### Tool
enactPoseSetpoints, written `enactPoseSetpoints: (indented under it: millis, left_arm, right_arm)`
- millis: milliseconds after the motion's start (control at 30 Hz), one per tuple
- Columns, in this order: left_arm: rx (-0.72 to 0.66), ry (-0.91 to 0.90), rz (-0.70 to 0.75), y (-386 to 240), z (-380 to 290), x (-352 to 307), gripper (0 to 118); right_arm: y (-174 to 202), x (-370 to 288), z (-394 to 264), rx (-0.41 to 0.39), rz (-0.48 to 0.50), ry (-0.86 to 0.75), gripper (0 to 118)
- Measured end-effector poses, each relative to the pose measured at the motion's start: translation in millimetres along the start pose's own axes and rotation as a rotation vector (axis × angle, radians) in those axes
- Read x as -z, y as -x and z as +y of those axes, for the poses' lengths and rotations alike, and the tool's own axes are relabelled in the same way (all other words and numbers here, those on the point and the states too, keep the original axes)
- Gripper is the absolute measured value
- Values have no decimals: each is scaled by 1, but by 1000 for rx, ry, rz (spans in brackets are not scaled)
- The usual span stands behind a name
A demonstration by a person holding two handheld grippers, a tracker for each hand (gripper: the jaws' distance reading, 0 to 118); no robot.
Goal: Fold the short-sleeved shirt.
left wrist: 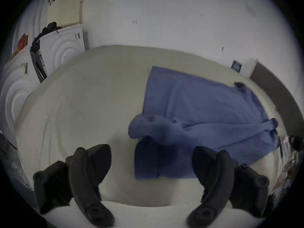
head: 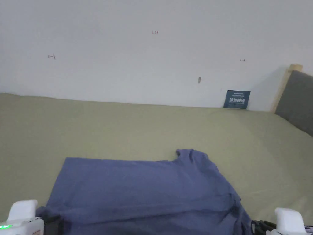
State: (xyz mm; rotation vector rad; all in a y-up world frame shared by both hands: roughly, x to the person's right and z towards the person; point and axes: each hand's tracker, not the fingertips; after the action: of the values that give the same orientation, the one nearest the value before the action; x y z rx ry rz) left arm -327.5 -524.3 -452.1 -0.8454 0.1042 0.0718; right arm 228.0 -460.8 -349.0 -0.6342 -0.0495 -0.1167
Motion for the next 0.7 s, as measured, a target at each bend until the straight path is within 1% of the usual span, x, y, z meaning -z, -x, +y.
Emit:
enactPoseSetpoints:
  millis: [33, 67, 100, 133, 167, 200, 233, 267, 300, 367, 400, 467, 500, 533, 567, 600, 633, 667, 700]
  left_arm:
    - [6, 1, -18, -3, 1, 2, 76]
    - [7, 4, -31, -2, 2, 5, 41]
    - [2, 11, -63, -2, 1, 5, 12]
    - [-12, 11, -113, -3, 0, 5, 9]
    - [-21, 14, -133, -9, 0, -2, 8]
    - [-18, 6, -124, -14, -2, -8, 8]
    - [-11, -2, -98, -18, -4, -11, 8]
    - [-9, -4, -105, -18, -4, -11, 8]
    - [-14, -7, -117, -16, -3, -13, 8]
    - [-38, -4, -136, -13, -4, -14, 8]
    - [-52, 2, -149, -12, -4, -15, 8]
    - [-64, 10, -162, -9, -2, -17, 8]
    - [-67, 11, -167, -10, -2, -18, 8]
    - [-66, 15, -170, -11, -1, -19, 8]
    - [-68, 18, -172, -8, 2, -19, 6]
    - [-74, 25, -177, -8, 5, -20, 4]
    - [-77, 28, -181, -8, 6, -24, 4]
    - [-83, 27, -191, -8, 7, -27, 4]
    - [-89, 29, -196, -2, 11, -28, 4]
  right_arm:
    - [-2, 2, 1, -5, -9, 0, 0]
    - [-4, 4, 1, -10, -18, 2, 1]
    - [-6, 9, 1, -21, -33, 9, 10]
    - [-9, 15, 1, -27, -38, 22, 37]
    - [-12, 21, 2, -31, -48, 47, 88]
    - [-14, 31, 2, -25, -46, 105, 110]
    - [-16, 43, 2, -19, -58, 169, 110]
    - [-18, 52, 1, -20, -40, 217, 114]
    - [-21, 61, 0, -15, -9, 203, 115]
    - [-22, 81, 0, -19, -17, 230, 110]
    - [-23, 92, -1, -22, -43, 263, 110]
    - [-24, 111, 0, -11, -51, 276, 110]
    - [-23, 118, 0, -4, -59, 283, 104]
    - [-24, 122, 2, 4, -47, 312, 84]
    - [-24, 122, 4, 11, -8, 355, 36]
    - [-21, 119, 8, 3, -14, 356, 13]
    - [-19, 115, 11, -2, -11, 341, 7]
    - [-17, 112, 15, 1, 46, 336, 7]
    - [-12, 108, 18, -36, -5, 347, 7]
